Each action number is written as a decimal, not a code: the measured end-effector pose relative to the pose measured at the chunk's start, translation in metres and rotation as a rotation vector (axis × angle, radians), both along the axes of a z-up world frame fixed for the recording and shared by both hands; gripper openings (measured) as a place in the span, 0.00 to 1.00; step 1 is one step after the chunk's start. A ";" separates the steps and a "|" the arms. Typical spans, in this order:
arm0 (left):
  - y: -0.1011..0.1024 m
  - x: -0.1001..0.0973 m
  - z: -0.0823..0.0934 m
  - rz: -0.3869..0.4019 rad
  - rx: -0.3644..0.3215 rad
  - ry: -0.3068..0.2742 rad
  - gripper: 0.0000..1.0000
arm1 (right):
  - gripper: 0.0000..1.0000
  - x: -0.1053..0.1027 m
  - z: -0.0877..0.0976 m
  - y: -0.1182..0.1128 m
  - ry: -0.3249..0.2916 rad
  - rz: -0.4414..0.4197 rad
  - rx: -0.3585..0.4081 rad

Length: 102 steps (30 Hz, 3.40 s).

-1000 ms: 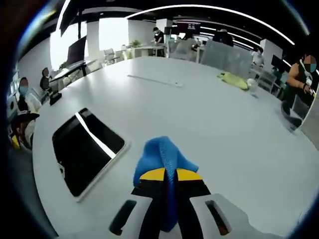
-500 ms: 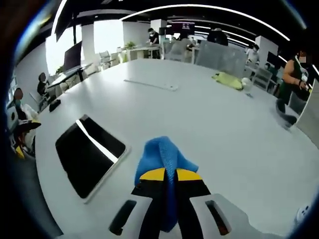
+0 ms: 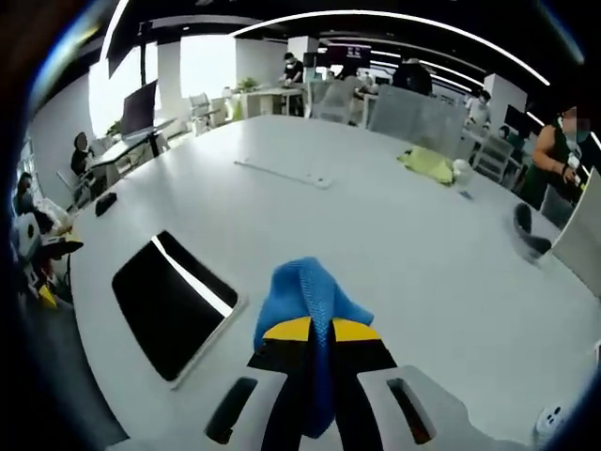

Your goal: Wipe the mirror surface with the cleaning cloth until all visible marks leave the cleaned area.

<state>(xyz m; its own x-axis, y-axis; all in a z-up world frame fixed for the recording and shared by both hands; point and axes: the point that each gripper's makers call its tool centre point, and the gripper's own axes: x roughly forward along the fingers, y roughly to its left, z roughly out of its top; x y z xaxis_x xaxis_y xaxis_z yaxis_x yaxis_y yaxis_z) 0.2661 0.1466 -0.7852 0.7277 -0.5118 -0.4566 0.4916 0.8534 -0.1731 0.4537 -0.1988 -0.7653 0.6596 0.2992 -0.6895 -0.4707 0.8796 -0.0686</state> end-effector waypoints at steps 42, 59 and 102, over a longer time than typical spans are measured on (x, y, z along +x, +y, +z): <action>-0.001 -0.002 0.000 -0.013 0.007 -0.004 0.99 | 0.01 0.004 -0.008 0.051 0.062 0.005 0.033; -0.002 -0.002 0.000 -0.017 0.006 -0.002 0.99 | 0.01 0.009 -0.017 0.085 0.080 0.028 0.043; -0.004 -0.002 0.001 -0.037 0.032 -0.026 0.97 | 0.01 -0.003 -0.084 0.112 0.143 -0.019 0.020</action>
